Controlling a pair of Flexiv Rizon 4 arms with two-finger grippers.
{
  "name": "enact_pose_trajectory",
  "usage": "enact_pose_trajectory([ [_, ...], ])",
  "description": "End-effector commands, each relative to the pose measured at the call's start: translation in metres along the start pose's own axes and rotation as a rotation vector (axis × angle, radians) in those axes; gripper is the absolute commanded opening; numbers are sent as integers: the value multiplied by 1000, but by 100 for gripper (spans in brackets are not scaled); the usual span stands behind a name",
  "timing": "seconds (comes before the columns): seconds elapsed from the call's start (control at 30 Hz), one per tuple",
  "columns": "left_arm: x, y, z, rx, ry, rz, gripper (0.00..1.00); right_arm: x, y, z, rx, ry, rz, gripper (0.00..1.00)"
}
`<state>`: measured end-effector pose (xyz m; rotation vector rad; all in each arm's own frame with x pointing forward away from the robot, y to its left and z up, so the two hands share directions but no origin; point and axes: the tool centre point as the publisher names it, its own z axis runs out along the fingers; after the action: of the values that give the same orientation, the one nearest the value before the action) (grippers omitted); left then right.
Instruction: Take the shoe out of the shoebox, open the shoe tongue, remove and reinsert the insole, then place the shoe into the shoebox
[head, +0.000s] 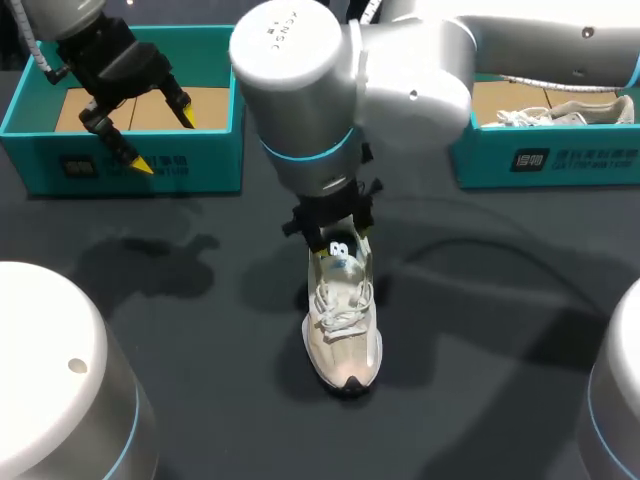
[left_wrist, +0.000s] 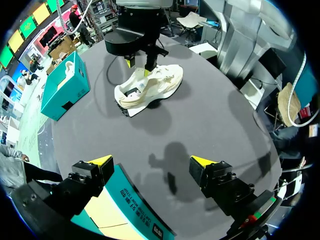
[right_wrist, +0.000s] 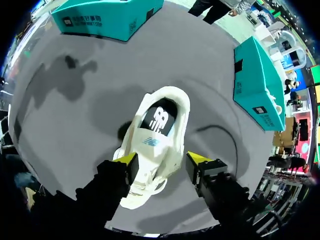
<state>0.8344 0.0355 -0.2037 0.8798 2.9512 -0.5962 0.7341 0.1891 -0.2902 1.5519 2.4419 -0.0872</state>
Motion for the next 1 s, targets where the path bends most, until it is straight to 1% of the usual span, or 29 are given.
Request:
enact_pose_trajectory([
  [0.03, 0, 0, 0, -2, 1, 1, 100, -3, 6, -19, -1, -32, -153, 100],
  [0.13, 0, 0, 0, -2, 1, 1, 100, -10, 6, -22, -71, -1, -346, 100],
  [0.23, 0, 0, 0, -2, 1, 1, 100, -12, 4, -22, -134, -25, -562, 100],
  [0.27, 0, 0, 0, -2, 1, 1, 100, -14, 3, -22, -104, -61, -589, 100],
  [0.67, 0, 0, 0, -2, 1, 1, 100, -14, 3, -22, -104, -61, -589, 100],
  [0.7, 0, 0, 0, -2, 1, 1, 100, -16, 6, -21, -74, -79, -627, 100],
  [0.77, 0, 0, 0, -2, 1, 1, 100, -20, 8, -21, -110, -87, -673, 100],
  [0.8, 0, 0, 0, -2, 1, 1, 100, -22, 9, -21, -107, -93, -691, 100],
  [0.97, 0, 0, 0, -2, 1, 1, 100, -27, 18, -23, -197, -97, -783, 100],
  [1.0, 0, 0, 0, -2, 1, 1, 100, -28, 20, -22, -198, -91, -790, 100],
])
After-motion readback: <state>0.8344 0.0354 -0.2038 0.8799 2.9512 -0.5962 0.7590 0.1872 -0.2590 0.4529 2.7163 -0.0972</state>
